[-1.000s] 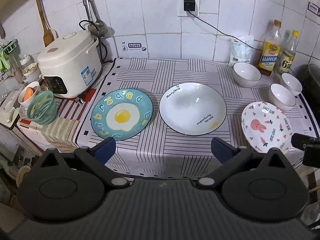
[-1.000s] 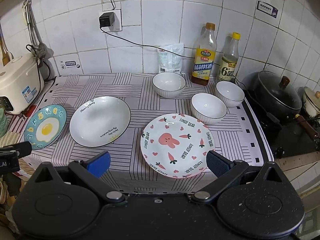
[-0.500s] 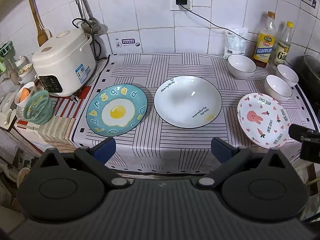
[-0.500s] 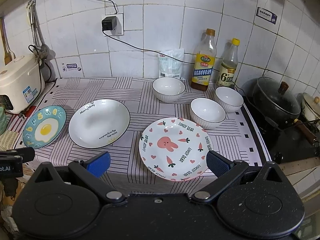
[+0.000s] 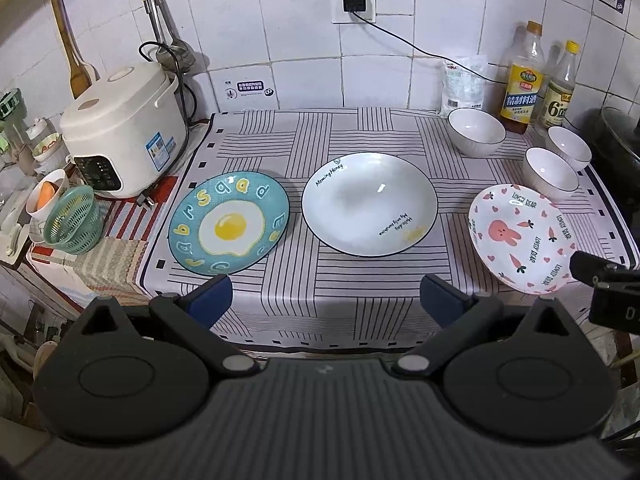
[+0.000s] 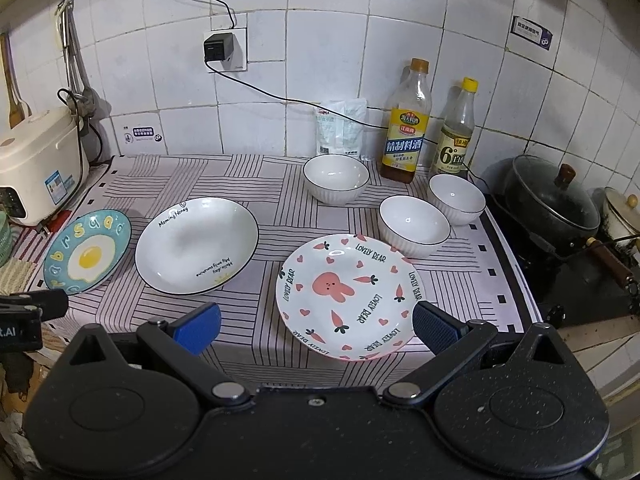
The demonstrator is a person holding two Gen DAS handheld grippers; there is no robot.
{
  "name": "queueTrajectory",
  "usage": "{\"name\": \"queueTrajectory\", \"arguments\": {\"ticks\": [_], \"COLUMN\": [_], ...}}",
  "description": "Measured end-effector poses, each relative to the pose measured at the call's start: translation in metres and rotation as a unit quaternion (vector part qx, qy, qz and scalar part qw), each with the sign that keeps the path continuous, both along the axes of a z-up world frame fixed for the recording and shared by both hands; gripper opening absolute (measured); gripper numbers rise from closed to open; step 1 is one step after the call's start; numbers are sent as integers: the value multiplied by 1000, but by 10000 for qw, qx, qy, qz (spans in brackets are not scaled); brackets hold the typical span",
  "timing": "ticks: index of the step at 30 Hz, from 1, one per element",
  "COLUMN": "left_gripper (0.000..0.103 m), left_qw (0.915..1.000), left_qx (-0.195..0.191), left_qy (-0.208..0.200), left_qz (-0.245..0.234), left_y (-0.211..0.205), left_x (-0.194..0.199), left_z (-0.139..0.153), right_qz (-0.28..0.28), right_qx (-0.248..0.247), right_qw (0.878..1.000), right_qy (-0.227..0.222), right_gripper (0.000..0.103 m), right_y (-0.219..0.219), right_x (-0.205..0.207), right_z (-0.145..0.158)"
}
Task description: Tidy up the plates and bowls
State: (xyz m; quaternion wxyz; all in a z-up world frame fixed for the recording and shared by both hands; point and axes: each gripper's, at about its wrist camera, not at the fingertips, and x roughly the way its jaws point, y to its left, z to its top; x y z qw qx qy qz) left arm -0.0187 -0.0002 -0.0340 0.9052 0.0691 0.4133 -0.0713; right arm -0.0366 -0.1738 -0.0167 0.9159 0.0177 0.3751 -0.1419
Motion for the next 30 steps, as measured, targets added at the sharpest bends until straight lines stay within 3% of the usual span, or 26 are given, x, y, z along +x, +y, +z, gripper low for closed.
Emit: {"name": "queueTrajectory", "arguments": {"ticks": [22,30], "left_gripper": [103,103], "left_qw": [9996,9998], "left_qx": [-126,-136], "left_qy": [-132,-150], "left_qz": [-202,-68], "left_y": [-4,2], "left_x": [3,24], "left_z": [1,-13], "right_qz": [-111,716], "right_qx": [-6,445], "right_qw": [9999,9944], "right_qy": [-80,-633], "right_gripper": [103,103], "right_y": [-4,-10], "right_x": [-1,6], "right_z": [-7,-16]}}
